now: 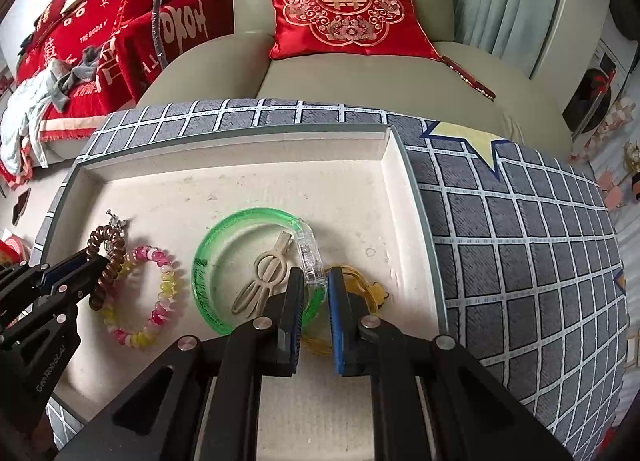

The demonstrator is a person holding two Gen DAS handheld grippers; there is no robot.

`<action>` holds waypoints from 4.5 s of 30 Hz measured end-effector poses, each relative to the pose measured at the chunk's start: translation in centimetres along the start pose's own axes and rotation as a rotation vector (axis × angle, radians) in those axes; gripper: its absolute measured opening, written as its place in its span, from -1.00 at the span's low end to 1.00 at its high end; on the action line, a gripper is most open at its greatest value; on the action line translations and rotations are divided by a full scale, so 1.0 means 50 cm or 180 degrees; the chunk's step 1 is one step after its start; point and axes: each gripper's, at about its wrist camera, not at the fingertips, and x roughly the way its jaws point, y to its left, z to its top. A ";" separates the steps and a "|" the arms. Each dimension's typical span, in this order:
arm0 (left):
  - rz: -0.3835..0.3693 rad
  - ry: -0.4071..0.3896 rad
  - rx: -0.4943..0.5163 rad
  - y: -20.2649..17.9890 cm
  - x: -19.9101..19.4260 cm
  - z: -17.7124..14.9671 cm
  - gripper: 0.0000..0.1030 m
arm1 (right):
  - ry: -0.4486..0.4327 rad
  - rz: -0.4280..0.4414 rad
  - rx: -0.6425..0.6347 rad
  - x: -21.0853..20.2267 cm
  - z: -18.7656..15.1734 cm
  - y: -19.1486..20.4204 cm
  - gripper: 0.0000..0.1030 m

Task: Organize jewelry
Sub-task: 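Open the right tool to drop the bangle while the left tool releases the bead bracelet, then withdraw both open tools from the tray toward the remaining items, then grasp the silver heart pendant with the left tool while the right tool grasps the silver hairpin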

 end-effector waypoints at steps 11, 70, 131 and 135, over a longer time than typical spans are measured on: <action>-0.0052 -0.0053 -0.0057 0.005 -0.007 -0.004 -0.48 | -0.0079 0.0180 0.0111 -0.010 -0.003 -0.007 0.26; -0.0152 -0.0472 -0.0048 0.029 -0.254 -0.214 1.00 | -0.0334 0.0829 0.0613 -0.260 -0.212 -0.054 1.00; -0.0733 0.0064 0.0955 -0.122 -0.250 -0.421 -0.37 | 0.0408 0.0535 -0.1113 -0.202 -0.398 0.136 -0.53; -0.0804 0.0081 0.0810 -0.108 -0.254 -0.420 -0.37 | 0.0406 0.0607 -0.0951 -0.210 -0.405 0.118 -0.54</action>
